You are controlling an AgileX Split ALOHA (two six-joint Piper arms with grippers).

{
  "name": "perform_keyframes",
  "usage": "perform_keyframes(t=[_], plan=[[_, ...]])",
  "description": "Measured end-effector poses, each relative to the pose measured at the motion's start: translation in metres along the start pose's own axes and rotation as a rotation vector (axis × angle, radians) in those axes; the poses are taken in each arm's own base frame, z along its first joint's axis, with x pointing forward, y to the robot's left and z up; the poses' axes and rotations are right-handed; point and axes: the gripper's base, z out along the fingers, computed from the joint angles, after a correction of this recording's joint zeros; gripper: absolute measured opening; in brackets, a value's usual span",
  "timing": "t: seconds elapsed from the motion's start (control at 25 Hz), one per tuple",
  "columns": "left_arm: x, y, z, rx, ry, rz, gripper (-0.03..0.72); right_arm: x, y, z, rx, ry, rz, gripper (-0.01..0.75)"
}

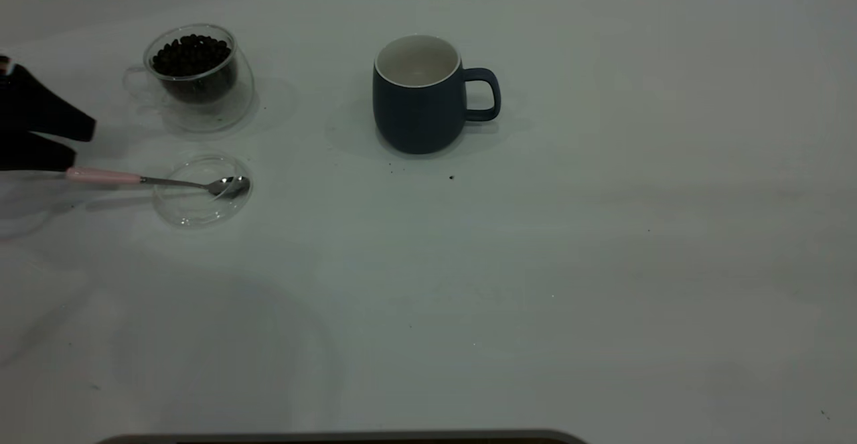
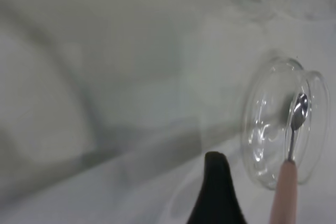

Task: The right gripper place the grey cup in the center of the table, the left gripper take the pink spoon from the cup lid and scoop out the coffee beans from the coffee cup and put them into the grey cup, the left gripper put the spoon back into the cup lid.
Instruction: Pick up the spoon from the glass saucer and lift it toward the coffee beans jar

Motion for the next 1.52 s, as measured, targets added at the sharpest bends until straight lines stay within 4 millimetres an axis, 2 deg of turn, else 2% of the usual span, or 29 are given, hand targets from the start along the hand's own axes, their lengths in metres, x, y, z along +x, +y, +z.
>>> perform_keyframes(t=[0.28,0.6,1.24,1.4,1.52], plan=[[0.002,0.001,0.021,-0.016,0.032,0.005,0.613,0.000,0.000,0.000,0.000,0.000,0.000,0.374],[0.009,0.001,0.034,0.019,0.072,-0.006,0.595,0.000,0.000,0.000,0.000,0.000,0.000,0.374],[0.014,-0.001,0.035,0.054,0.123,0.008,0.587,0.000,0.000,0.000,-0.001,0.000,0.001,0.374],[0.014,-0.001,0.035,0.056,0.123,0.008,0.536,0.000,0.000,0.000,-0.001,0.000,0.001,0.374],[0.014,-0.002,0.035,0.063,0.126,0.007,0.465,0.000,0.000,0.000,-0.001,0.000,0.001,0.374]])
